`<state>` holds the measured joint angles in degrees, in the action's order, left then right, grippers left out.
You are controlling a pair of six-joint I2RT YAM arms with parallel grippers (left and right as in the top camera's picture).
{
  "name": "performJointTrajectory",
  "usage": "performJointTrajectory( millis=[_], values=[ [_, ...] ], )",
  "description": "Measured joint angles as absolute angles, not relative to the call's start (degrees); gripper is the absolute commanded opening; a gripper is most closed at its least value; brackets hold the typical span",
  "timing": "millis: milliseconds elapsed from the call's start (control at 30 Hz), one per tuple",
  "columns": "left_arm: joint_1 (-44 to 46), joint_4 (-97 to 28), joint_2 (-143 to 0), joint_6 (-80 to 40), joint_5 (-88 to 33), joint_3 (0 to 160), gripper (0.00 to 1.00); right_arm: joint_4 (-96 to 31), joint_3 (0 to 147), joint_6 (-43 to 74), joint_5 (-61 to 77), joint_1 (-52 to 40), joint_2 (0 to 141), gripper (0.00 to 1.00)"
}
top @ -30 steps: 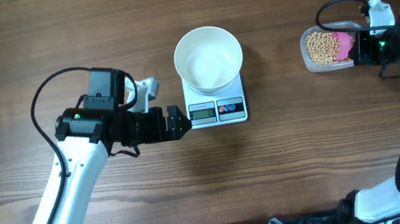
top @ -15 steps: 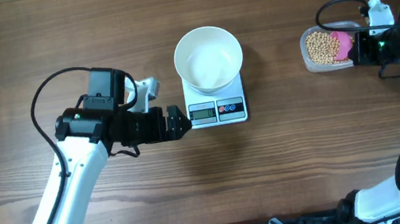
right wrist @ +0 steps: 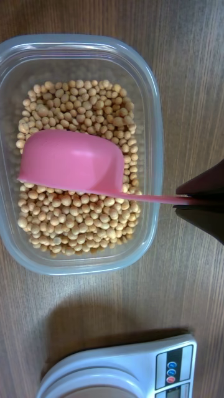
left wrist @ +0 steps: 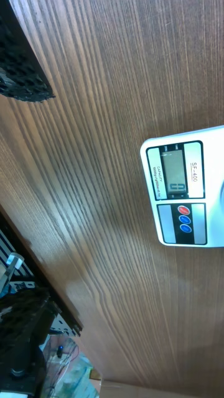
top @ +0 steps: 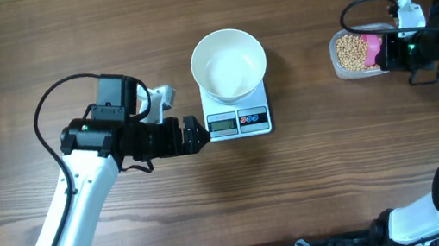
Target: Scoop item into bowl and weigh 150g on scale
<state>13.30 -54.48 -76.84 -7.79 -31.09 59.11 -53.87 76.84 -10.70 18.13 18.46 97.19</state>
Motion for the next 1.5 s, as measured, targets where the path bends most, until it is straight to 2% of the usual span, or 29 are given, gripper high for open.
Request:
performJointTrajectory(
  millis=[1000,1500],
  values=[
    [13.3,-54.46,-76.84,-7.79,-31.09,59.11,1.0,-55.88,76.84,-10.26,23.64,18.57,100.29,0.04],
    [13.3,-54.46,-76.84,-7.79,-31.09,59.11,1.0,-57.63,76.84,-10.33,28.91,21.69,100.36,0.04]
  ],
)
